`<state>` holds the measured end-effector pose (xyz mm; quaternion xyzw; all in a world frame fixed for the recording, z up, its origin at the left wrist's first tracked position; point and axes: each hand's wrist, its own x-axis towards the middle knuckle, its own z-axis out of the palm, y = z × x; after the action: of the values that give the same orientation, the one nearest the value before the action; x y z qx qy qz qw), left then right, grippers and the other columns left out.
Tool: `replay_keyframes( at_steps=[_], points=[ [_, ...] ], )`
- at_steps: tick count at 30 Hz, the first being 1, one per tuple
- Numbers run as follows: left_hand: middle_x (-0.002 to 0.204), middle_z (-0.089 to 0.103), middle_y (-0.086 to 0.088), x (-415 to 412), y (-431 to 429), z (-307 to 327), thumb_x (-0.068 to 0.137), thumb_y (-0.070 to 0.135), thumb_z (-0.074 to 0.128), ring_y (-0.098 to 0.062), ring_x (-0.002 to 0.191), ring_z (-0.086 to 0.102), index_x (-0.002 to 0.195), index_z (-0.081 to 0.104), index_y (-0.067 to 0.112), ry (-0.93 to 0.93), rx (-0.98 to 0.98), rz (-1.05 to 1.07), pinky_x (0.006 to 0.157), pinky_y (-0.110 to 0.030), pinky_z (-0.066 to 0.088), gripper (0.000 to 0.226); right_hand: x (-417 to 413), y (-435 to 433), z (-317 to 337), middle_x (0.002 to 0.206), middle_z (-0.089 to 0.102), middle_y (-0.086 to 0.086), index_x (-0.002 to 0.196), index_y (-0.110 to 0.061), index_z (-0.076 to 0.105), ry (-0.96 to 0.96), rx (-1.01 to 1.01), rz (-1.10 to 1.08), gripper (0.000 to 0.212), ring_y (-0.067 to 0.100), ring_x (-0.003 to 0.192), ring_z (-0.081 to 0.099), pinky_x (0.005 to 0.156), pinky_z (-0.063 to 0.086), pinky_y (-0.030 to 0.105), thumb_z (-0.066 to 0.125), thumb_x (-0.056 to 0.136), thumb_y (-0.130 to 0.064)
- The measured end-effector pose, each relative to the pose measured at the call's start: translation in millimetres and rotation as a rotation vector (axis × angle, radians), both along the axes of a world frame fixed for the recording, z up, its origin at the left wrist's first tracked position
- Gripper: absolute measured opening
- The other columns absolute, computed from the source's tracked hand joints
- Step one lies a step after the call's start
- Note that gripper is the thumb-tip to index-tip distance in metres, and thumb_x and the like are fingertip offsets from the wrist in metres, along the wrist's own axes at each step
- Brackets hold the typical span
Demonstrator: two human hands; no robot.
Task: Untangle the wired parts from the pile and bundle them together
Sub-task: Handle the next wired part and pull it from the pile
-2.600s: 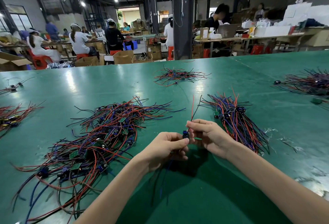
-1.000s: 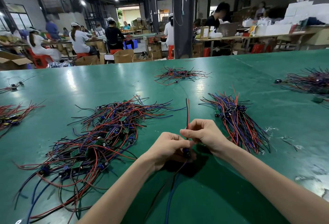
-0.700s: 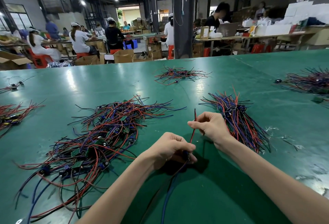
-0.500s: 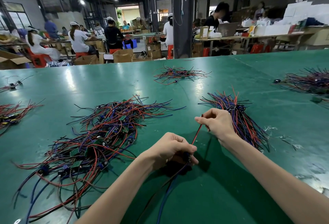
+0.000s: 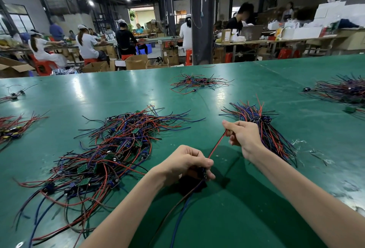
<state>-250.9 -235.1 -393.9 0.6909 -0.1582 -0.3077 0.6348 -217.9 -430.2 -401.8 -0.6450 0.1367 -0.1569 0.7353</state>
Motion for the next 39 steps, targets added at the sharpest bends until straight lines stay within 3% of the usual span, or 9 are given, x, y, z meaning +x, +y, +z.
replay_keyframes(
  at_steps=[3,7,10,12,14,19,25,32,39],
  points=[
    [0.056,0.065,-0.009,-1,0,-1,0.084,0.0,0.063,-0.022,0.06,0.069,0.053,0.061,0.011,-0.009,-0.009,0.008,0.053,-0.023,0.053,0.033,-6,4,6,0.057,0.052,0.001,0.068,-0.012,0.053,0.043,0.08,0.105,0.025,0.008,0.041,0.041,0.038,0.037,0.019,0.073,0.082,-0.02],
    [0.059,0.067,-0.014,-1,-3,-4,0.084,0.002,0.064,-0.02,0.054,0.065,0.061,0.058,0.005,-0.036,-0.053,0.11,0.058,-0.025,0.053,0.024,-17,14,7,0.066,0.059,-0.001,0.085,-0.01,0.063,0.161,-0.008,0.373,0.029,0.007,0.046,0.042,0.038,0.034,0.018,0.074,0.076,-0.035],
    [0.055,0.064,-0.01,3,-5,-8,0.084,-0.002,0.063,-0.019,0.051,0.064,0.062,0.053,0.002,-0.058,-0.075,0.204,0.057,-0.025,0.052,0.024,-25,27,5,0.059,0.059,-0.002,0.075,-0.008,0.065,0.195,-0.089,0.565,0.034,0.006,0.044,0.04,0.036,0.03,0.016,0.074,0.068,-0.04],
    [0.056,0.062,-0.009,4,-5,-9,0.083,-0.005,0.061,-0.018,0.049,0.063,0.071,0.057,-0.006,-0.074,-0.073,0.229,0.056,-0.025,0.051,0.012,-29,35,2,0.053,0.055,0.001,0.066,-0.01,0.059,0.175,-0.113,0.62,0.033,0.008,0.04,0.042,0.034,0.027,0.015,0.075,0.064,-0.038],
    [0.06,0.065,-0.01,4,-4,-9,0.082,-0.007,0.059,-0.018,0.049,0.063,0.08,0.062,-0.009,-0.072,-0.088,0.231,0.055,-0.025,0.052,0.004,-30,40,0,0.049,0.051,0.002,0.061,-0.012,0.051,0.136,-0.104,0.601,0.033,0.011,0.037,0.043,0.032,0.026,0.015,0.076,0.065,-0.033],
    [0.058,0.064,-0.006,4,-5,-9,0.083,-0.008,0.058,-0.018,0.05,0.065,0.072,0.062,0.001,-0.045,-0.111,0.226,0.053,-0.023,0.053,0.015,-27,45,-3,0.042,0.05,-0.001,0.054,-0.01,0.048,0.005,-0.089,0.464,0.035,0.007,0.032,0.032,0.03,0.022,0.015,0.073,0.078,-0.011],
    [0.057,0.065,-0.009,4,2,-6,0.081,0.001,0.066,-0.02,0.055,0.066,0.051,0.061,0.017,-0.034,-0.106,0.082,0.059,-0.027,0.052,0.034,-16,40,-4,0.048,0.052,0.008,0.051,-0.007,0.052,-0.042,-0.044,0.329,0.035,0.007,0.03,0.03,0.03,0.022,0.014,0.074,0.077,-0.006],
    [0.057,0.066,-0.012,-1,0,-4,0.082,-0.001,0.064,-0.021,0.055,0.068,0.052,0.062,0.016,-0.011,-0.092,-0.021,0.053,-0.022,0.051,0.035,-2,11,-9,0.045,0.05,0.003,0.051,-0.009,0.052,-0.05,-0.074,0.141,0.035,0.008,0.032,0.031,0.031,0.024,0.015,0.075,0.077,-0.004],
    [0.059,0.066,-0.013,-3,2,2,0.082,0.001,0.065,-0.021,0.057,0.068,0.055,0.061,0.013,-0.021,-0.067,-0.037,0.056,-0.024,0.053,0.03,1,8,-10,0.046,0.051,0.0,0.057,-0.006,0.054,-0.102,-0.095,0.1,0.031,0.009,0.034,0.033,0.032,0.027,0.018,0.072,0.081,-0.011]
  ],
)
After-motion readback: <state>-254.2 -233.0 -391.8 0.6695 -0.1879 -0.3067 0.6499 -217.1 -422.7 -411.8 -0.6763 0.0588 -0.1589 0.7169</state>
